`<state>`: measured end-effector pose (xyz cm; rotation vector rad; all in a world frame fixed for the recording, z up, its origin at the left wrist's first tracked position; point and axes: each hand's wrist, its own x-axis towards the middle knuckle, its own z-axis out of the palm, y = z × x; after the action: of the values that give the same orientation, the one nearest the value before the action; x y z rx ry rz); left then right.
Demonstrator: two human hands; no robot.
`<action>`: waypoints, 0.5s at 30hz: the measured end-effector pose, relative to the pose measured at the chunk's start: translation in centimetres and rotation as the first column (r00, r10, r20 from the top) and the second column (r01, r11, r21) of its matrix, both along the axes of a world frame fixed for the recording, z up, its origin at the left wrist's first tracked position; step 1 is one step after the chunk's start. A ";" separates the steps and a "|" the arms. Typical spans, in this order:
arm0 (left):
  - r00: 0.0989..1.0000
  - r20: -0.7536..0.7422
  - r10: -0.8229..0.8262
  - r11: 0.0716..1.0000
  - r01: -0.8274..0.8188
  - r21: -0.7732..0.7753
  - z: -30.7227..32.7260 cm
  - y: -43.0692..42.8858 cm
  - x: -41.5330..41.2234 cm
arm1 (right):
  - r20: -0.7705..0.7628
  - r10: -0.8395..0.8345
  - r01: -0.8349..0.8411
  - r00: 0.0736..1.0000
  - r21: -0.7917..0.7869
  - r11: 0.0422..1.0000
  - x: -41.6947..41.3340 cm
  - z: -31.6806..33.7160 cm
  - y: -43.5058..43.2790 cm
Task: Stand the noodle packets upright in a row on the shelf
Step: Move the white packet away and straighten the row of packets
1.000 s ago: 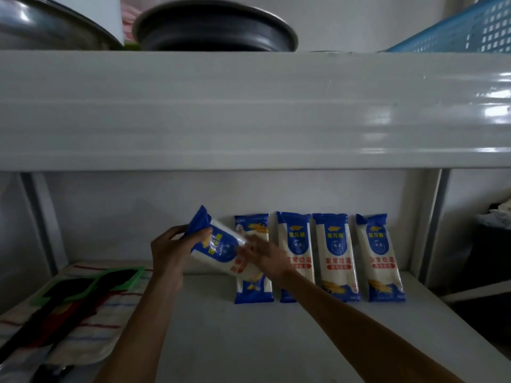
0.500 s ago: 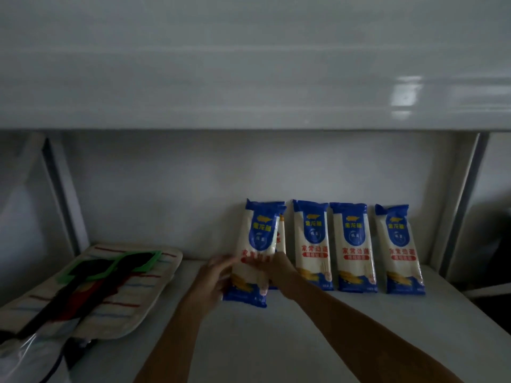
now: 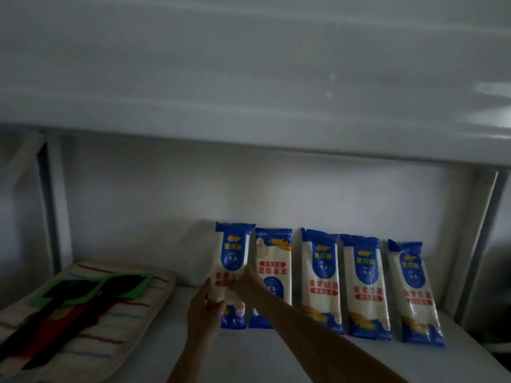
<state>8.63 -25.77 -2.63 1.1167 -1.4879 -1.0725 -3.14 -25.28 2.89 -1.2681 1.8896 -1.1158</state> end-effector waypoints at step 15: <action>0.957 0.258 0.135 0.989 -0.114 -0.097 -0.8 -3.0 0.5 | -0.542 -0.412 0.269 0.733 -0.326 0.906 -6.8 -1.8 5.0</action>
<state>9.17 -28.73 -3.39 1.3167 -1.6275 -0.7920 -9.91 -20.31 1.07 -1.5782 2.6239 -1.2356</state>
